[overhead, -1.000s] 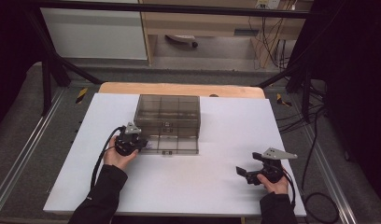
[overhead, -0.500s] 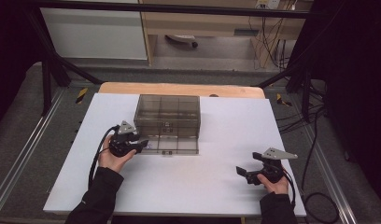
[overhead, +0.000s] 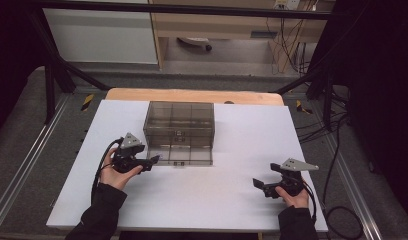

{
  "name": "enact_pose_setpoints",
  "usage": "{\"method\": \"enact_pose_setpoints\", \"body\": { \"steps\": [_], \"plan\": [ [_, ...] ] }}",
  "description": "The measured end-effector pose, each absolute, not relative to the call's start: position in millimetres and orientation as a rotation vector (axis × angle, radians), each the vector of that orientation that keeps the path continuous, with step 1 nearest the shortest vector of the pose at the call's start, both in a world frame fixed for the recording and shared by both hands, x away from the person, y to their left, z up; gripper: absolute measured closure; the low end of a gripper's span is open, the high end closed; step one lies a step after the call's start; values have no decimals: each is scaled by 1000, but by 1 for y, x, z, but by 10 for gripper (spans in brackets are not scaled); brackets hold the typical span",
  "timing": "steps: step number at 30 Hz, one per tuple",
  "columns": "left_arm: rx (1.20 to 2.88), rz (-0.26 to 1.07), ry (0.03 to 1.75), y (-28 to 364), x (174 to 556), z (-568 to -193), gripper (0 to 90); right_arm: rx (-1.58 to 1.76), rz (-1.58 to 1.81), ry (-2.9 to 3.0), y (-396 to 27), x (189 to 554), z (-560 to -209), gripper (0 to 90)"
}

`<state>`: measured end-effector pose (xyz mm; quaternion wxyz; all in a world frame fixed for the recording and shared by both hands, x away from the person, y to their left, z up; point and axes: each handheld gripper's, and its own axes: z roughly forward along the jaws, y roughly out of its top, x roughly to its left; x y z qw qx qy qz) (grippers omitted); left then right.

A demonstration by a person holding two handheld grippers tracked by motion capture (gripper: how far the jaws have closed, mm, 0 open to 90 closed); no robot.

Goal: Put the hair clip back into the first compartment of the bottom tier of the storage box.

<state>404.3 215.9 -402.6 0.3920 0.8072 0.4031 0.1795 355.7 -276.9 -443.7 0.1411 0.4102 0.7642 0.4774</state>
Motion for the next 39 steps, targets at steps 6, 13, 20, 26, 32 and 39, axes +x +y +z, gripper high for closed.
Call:
{"method": "enact_pose_setpoints", "body": {
  "steps": [6,13,20,26,32,39],
  "plan": [
    [2046,473,1025,213,398,-405,181,1182,1377,2207,-277,356,-444,13],
    [2053,464,1018,213,393,-411,135,1186,1379,2207,-276,356,-444,13],
    [2037,485,1022,211,387,-414,94,1183,1378,2207,-277,356,-444,13],
    [2040,477,1015,210,383,-421,89,1183,1372,2213,-276,356,-444,13],
    [2056,451,996,210,381,-426,87,1186,1376,2210,-276,356,-444,13],
    [2049,432,980,208,376,-427,83,1185,1377,2210,-276,356,-444,13]
  ]
}}
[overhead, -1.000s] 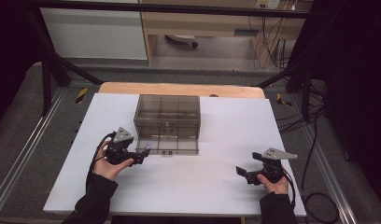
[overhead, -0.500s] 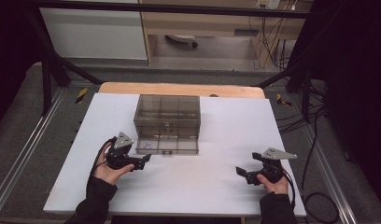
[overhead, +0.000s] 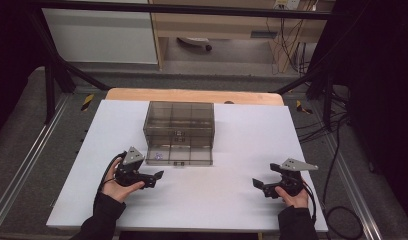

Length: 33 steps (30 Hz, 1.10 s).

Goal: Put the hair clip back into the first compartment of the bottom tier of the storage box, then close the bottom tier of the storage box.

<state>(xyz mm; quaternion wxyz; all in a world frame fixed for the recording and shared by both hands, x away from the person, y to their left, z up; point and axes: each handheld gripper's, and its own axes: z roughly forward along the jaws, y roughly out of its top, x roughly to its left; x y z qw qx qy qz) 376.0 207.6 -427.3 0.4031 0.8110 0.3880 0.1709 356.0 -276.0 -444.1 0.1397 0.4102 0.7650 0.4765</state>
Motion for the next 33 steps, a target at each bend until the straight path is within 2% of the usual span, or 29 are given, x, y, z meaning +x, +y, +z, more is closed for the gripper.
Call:
{"method": "enact_pose_setpoints", "body": {
  "steps": [33],
  "plan": [
    [2096,359,917,189,368,-436,85,1188,1379,2211,-277,356,-444,13]
  ]
}}
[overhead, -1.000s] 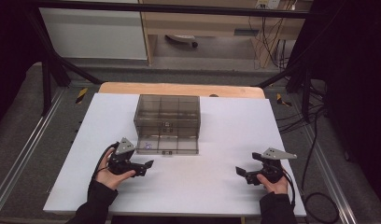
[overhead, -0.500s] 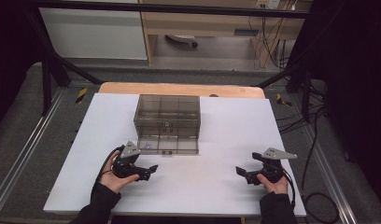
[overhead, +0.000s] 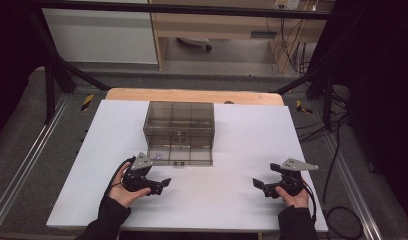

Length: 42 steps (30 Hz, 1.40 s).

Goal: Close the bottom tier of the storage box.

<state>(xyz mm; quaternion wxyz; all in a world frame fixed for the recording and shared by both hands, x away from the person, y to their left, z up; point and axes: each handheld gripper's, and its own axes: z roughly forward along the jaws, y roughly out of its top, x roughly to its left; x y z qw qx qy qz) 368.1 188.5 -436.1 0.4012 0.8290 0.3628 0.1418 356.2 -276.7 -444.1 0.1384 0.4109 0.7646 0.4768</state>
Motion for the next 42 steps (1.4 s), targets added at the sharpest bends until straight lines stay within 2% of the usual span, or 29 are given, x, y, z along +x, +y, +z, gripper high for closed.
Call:
{"method": "enact_pose_setpoints", "body": {
  "steps": [10,26,42],
  "plan": [
    [2096,337,917,187,370,-438,115,1190,1368,2219,-276,356,-445,13],
    [2096,297,912,185,374,-442,243,1183,1367,2223,-276,356,-445,13],
    [2094,270,899,185,376,-443,469,1192,1369,2218,-276,356,-445,13]
  ]
}}
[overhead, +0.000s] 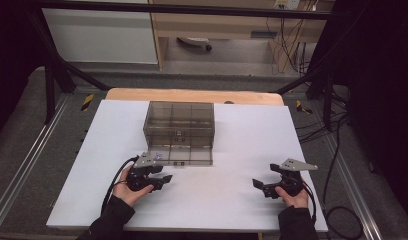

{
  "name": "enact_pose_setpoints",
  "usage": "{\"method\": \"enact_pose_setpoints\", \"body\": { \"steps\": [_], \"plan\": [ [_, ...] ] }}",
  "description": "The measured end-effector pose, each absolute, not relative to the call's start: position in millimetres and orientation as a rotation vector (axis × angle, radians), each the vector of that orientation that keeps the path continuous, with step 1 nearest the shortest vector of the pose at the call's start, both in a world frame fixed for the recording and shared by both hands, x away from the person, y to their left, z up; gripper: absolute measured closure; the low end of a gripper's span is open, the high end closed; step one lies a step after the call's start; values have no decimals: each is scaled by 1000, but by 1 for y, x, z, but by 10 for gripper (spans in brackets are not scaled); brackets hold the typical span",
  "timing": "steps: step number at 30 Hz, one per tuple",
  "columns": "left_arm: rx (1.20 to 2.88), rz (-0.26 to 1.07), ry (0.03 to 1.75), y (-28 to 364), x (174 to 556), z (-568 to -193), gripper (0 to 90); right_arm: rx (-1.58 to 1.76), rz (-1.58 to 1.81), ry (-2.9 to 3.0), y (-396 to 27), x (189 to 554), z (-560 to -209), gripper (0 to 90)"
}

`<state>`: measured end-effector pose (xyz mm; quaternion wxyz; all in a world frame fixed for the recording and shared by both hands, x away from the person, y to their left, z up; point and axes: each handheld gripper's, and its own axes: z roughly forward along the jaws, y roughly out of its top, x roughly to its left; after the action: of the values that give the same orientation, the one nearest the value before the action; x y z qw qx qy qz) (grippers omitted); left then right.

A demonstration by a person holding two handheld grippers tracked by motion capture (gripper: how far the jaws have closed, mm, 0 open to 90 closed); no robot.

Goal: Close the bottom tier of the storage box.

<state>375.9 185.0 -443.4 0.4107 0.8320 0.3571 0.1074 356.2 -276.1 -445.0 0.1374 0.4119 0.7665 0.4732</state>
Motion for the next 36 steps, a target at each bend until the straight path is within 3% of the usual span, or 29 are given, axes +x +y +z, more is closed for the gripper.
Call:
{"method": "enact_pose_setpoints", "body": {
  "steps": [27,36],
  "plan": [
    [2084,268,909,187,379,-444,830,1192,1366,2215,-276,356,-445,13],
    [2077,269,919,186,383,-444,897,1187,1368,2211,-277,356,-445,13]
  ]
}}
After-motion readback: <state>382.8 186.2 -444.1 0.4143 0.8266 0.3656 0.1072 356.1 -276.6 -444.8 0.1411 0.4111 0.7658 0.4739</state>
